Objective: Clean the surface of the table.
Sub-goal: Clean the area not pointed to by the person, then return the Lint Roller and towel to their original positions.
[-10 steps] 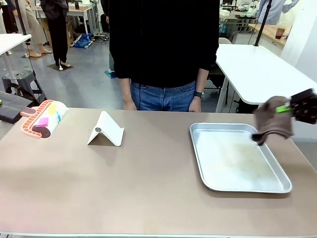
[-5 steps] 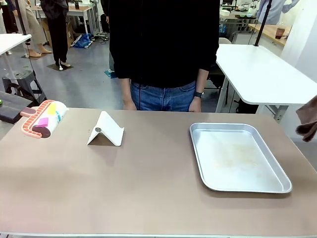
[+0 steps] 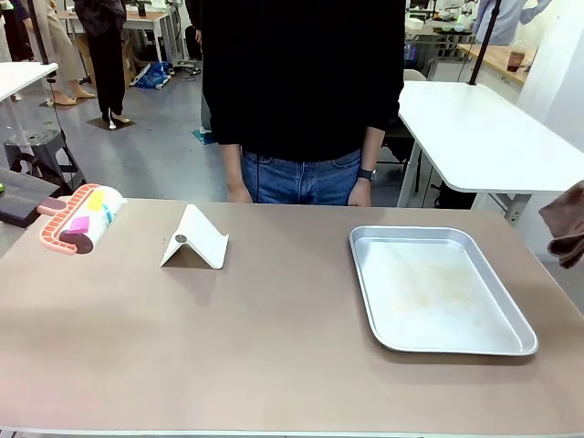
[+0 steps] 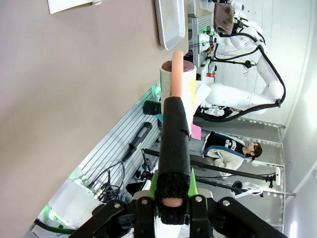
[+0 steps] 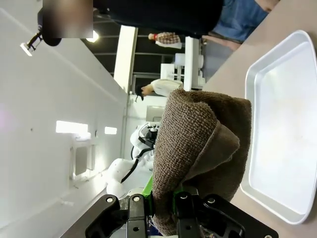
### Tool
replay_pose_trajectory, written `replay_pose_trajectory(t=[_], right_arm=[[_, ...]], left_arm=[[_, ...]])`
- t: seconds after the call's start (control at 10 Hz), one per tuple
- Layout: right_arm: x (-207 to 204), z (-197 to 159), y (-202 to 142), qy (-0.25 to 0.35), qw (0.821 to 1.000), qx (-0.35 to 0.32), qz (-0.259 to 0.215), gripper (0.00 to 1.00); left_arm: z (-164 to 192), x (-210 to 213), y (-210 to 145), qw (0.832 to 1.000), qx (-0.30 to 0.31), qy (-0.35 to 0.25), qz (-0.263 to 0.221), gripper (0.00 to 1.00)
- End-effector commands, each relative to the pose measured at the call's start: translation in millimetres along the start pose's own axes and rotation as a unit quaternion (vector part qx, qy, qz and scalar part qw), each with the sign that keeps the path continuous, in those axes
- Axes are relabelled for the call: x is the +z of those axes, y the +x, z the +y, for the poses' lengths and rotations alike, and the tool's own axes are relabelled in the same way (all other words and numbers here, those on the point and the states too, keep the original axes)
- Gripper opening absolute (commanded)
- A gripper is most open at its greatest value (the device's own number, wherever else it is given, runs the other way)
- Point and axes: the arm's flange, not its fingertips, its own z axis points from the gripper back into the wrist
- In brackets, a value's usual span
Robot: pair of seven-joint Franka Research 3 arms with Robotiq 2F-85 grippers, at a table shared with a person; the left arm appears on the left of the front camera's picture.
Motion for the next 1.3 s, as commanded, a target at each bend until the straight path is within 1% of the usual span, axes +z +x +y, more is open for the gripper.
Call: replay_pose_trajectory(t=[0.0, 1.2], right_arm=[[5.5, 3.6, -4.5, 0.002, 1.0, -0.003, -0.008, 0.12], [5.5, 3.6, -4.5, 0.002, 1.0, -0.003, -0.008, 0.12]], left_arm=[[-3.5, 0.0, -2.2, 1.0, -0.003, -0.002, 0.0, 0.22], [-3.5, 0.0, -2.2, 1.0, -0.003, -0.002, 0.0, 0.22]])
